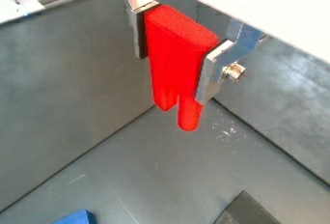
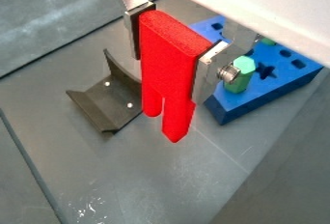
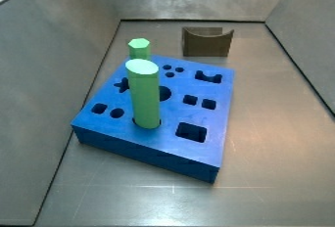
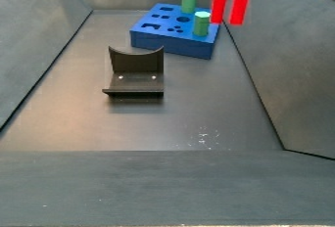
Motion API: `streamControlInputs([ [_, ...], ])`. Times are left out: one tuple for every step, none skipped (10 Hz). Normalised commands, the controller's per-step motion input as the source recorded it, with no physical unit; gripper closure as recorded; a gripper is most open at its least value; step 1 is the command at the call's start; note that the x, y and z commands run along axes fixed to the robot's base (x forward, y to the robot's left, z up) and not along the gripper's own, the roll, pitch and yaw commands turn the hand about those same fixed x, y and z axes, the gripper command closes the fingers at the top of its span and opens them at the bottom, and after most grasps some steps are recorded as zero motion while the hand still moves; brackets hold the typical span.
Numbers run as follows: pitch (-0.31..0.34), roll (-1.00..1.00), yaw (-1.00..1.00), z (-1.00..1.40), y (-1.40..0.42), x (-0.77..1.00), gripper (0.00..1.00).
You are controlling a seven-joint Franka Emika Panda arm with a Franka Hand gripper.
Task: Pick up the square-circle object. Move up. Place the square-circle object on the fixture. Regrasp the square-circle object. Rotate the square-circle object. Move to above the board. Insert the square-circle object.
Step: Move to above the board.
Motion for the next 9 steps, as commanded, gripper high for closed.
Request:
streamControlInputs([
  [0.018,-0.15,-0.03,0.73,0.02,-0.02,1.00],
  [0.018,-0.15,-0.03,0.60,0.01,-0.02,1.00],
  [0.019,-0.15,-0.03,0.46,0.01,-0.02,1.00],
  [0.016,-0.16,-0.04,0.33,0.01,-0.02,1.00],
  [0.327,-0.08,-0.29,0.17,-1.00,0.18,1.00],
  [0.310,-0.03,-0.26,0.14,-1.00,0.18,1.00],
  [0.256,0.02,-0.11,0.15,-1.00,0.19,1.00],
  [0.219,0.01,-0.07,0.15,-1.00,0.20,1.00],
  [0.144,0.00,-0.02,0.15,-1.00,0.21,1.00],
])
